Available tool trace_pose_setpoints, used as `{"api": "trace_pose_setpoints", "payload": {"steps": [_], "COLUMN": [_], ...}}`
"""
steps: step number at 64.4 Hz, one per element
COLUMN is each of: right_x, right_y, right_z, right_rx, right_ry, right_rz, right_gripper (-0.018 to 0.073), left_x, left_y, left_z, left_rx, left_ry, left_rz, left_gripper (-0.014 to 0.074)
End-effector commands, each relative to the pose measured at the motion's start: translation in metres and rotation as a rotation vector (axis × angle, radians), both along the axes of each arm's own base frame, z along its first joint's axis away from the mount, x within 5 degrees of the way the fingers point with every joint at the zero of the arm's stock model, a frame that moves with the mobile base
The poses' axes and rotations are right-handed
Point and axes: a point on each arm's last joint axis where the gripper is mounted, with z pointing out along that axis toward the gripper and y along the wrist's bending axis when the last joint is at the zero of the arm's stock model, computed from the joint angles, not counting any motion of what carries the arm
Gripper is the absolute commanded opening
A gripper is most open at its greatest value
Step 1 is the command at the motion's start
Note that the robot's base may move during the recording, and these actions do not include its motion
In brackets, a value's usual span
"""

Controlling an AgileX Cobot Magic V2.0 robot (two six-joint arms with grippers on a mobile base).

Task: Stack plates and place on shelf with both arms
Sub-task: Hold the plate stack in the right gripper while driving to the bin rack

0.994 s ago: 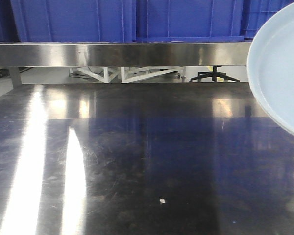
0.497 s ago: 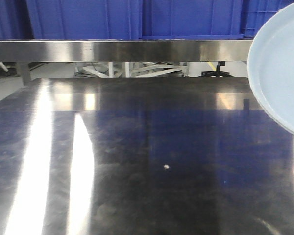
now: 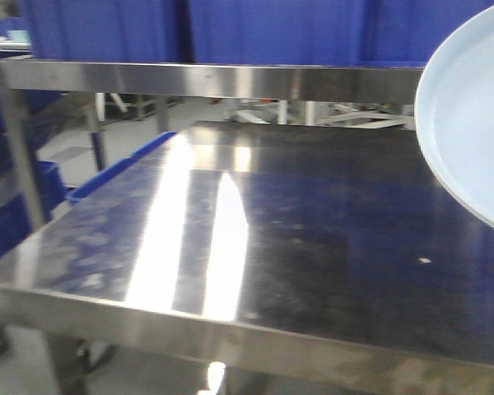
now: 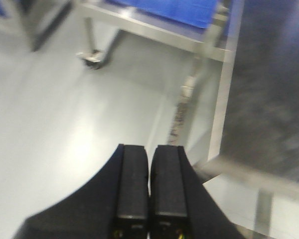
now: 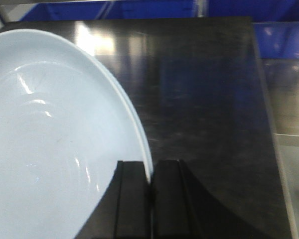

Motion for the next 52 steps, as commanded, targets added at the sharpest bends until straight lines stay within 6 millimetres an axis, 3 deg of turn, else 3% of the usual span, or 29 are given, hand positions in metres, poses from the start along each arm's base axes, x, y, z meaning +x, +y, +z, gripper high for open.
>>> {"api": "trace_pose_setpoints", "payload": {"steps": [1, 52], "right_x": [0.0027, 0.0027], "right_y": [-0.0001, -0.0001], "right_z": [0.0185, 0.0185], "right_rx": [-0.001, -0.001], "right_ry": [-0.131, -0.131], "right_rz": [-0.001, -0.001], "right_gripper": [0.0028, 0.0028], "left_x": [0.0061, 0.0061], "left_y": [-0.0003, -0.0003], "left_z": [0.0132, 0.0132], "left_rx": [-0.012, -0.012], "left_ry": [-0.092, -0.092], "left_rz": [0.006, 0.006], "left_gripper": [0.0085, 0.0085]}}
